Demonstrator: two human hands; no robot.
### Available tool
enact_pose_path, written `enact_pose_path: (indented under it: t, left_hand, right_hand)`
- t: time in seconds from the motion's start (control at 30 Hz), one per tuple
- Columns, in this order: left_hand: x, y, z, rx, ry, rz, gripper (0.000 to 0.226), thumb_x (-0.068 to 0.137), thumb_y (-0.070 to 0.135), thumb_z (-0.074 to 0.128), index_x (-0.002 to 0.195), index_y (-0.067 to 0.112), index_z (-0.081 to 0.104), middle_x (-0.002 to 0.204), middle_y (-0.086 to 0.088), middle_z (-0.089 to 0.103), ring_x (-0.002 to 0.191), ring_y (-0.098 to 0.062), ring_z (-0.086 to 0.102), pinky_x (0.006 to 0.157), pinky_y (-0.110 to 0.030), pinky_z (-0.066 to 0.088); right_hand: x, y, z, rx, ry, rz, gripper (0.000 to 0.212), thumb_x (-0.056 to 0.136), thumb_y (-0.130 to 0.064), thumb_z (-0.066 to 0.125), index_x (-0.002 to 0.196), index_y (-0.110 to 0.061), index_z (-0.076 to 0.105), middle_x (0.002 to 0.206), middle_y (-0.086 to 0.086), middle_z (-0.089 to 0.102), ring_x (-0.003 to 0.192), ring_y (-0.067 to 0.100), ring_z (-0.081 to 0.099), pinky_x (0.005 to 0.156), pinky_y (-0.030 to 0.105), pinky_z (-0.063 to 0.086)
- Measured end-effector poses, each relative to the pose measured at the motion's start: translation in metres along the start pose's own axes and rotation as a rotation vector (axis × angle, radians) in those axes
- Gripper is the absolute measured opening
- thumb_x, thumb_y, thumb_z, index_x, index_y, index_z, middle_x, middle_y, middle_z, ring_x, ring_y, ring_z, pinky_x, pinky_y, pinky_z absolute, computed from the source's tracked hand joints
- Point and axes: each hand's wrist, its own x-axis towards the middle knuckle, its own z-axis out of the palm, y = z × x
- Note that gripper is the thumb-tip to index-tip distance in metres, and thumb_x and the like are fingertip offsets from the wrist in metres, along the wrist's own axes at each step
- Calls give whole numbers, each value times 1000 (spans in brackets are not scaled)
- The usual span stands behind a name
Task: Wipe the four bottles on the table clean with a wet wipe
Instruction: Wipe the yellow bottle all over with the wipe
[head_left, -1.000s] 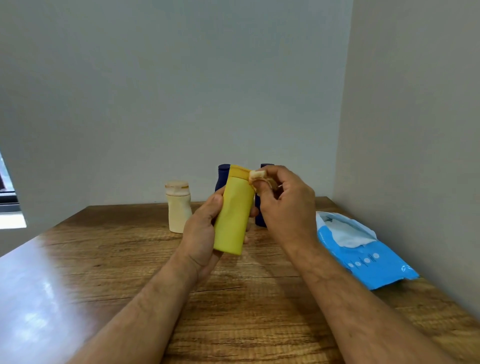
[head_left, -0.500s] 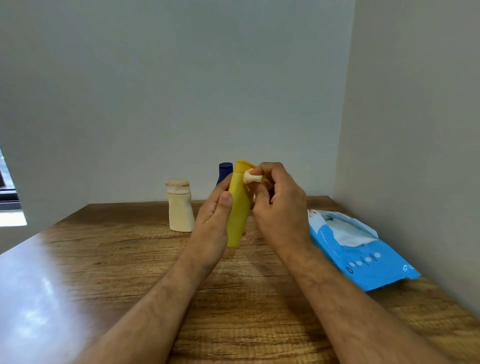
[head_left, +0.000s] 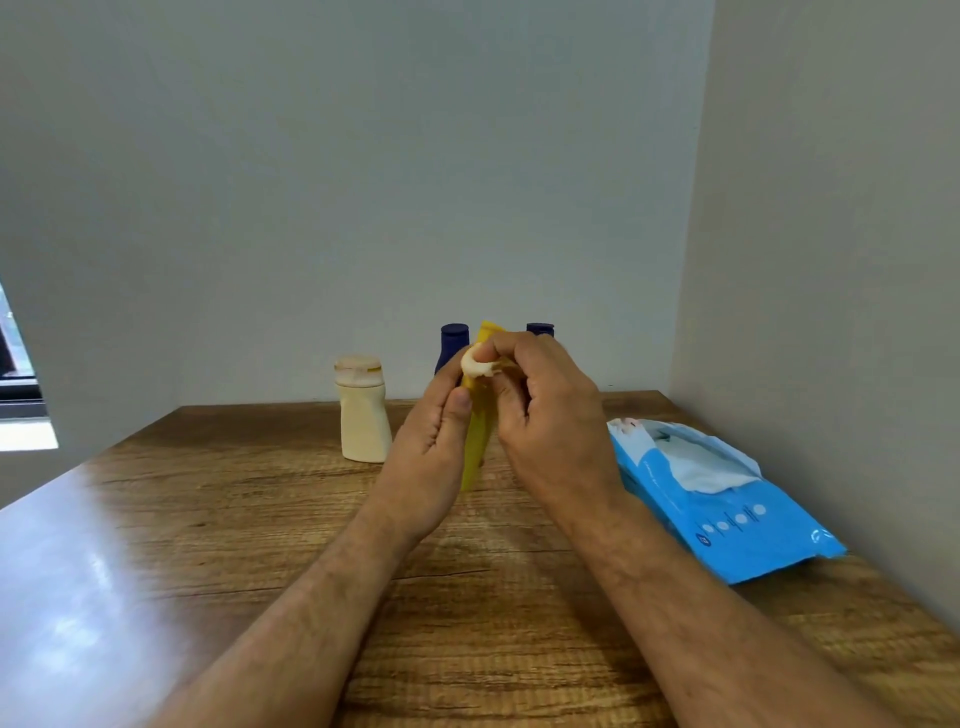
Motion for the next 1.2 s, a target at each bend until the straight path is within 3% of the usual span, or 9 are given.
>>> enact_pose_path:
  t: [0.1, 0.3, 0.47, 0.63, 0.73, 0.9, 1.0, 1.1, 1.2]
  left_hand:
    - [2, 6, 2, -84, 43, -6, 46, 99, 46, 37, 144, 40, 44, 141, 10, 56, 131, -12, 53, 110, -50, 44]
    - [1, 10, 2, -231, 57, -32, 42, 94, 47, 44, 136, 42, 50, 118, -2, 68, 102, -22, 67, 85, -51, 56]
    - [0, 5, -1, -48, 3, 30, 50, 98, 31, 56, 144, 43, 39, 118, 23, 62, 105, -1, 63, 84, -33, 58]
    - [-3, 1, -2, 180, 61, 101, 56, 99, 29, 56, 148, 45, 34, 135, 17, 53, 122, 1, 52, 104, -33, 47]
    - [-2, 1, -1, 231, 110, 139, 55, 99, 28, 57, 145, 48, 35, 126, 23, 52, 114, 5, 52, 94, -22, 47]
    - [-2, 3, -3, 138, 99, 97, 49, 100, 27, 56, 132, 59, 38, 113, 38, 56, 104, 6, 57, 81, -13, 51]
    - [-1, 1, -5, 1, 112, 52, 41, 99, 31, 55, 133, 52, 45, 120, 21, 62, 105, -4, 63, 83, -25, 56]
    - [-2, 4, -4, -201, 89, -44, 36, 103, 21, 50, 138, 25, 51, 118, -5, 66, 94, -16, 67, 68, -27, 57]
    - [-4, 5, -3, -162, 30, -47, 35, 96, 39, 47, 127, 27, 56, 93, 8, 66, 79, -8, 60, 65, -25, 51]
  right_hand:
    - [2, 3, -1, 4, 50, 72, 16, 96, -14, 56, 107, -25, 61, 101, -11, 63, 90, 6, 60, 73, 20, 53]
    - [4, 13, 1, 54, 70, 308, 8, 98, -24, 57, 102, -31, 57, 103, -11, 64, 93, 5, 59, 74, 11, 45]
    - [3, 7, 0, 61, 77, 165, 13, 99, -22, 55, 109, -27, 60, 105, -11, 64, 93, 2, 59, 75, 5, 44]
    - [3, 0, -1, 57, 89, 32, 20, 96, -15, 58, 115, -21, 62, 105, -19, 58, 99, 0, 58, 82, 5, 47]
    - [3, 2, 0, 73, 87, 118, 16, 98, -19, 58, 111, -27, 59, 106, -15, 63, 95, 4, 62, 78, 12, 51]
    - [5, 8, 2, 126, 107, 314, 13, 98, -25, 58, 98, -36, 51, 92, -20, 58, 87, 0, 60, 67, 7, 43]
    - [4, 9, 3, 155, 100, 359, 9, 98, -27, 57, 99, -34, 53, 92, -20, 59, 85, -2, 59, 67, 9, 44]
    - [4, 9, 4, 213, 72, 426, 12, 98, -24, 56, 100, -36, 55, 91, -22, 60, 84, -5, 58, 66, 10, 44]
    - [6, 9, 7, 389, 2, 508, 17, 96, -19, 58, 98, -36, 59, 94, -13, 65, 85, 5, 62, 70, 27, 54]
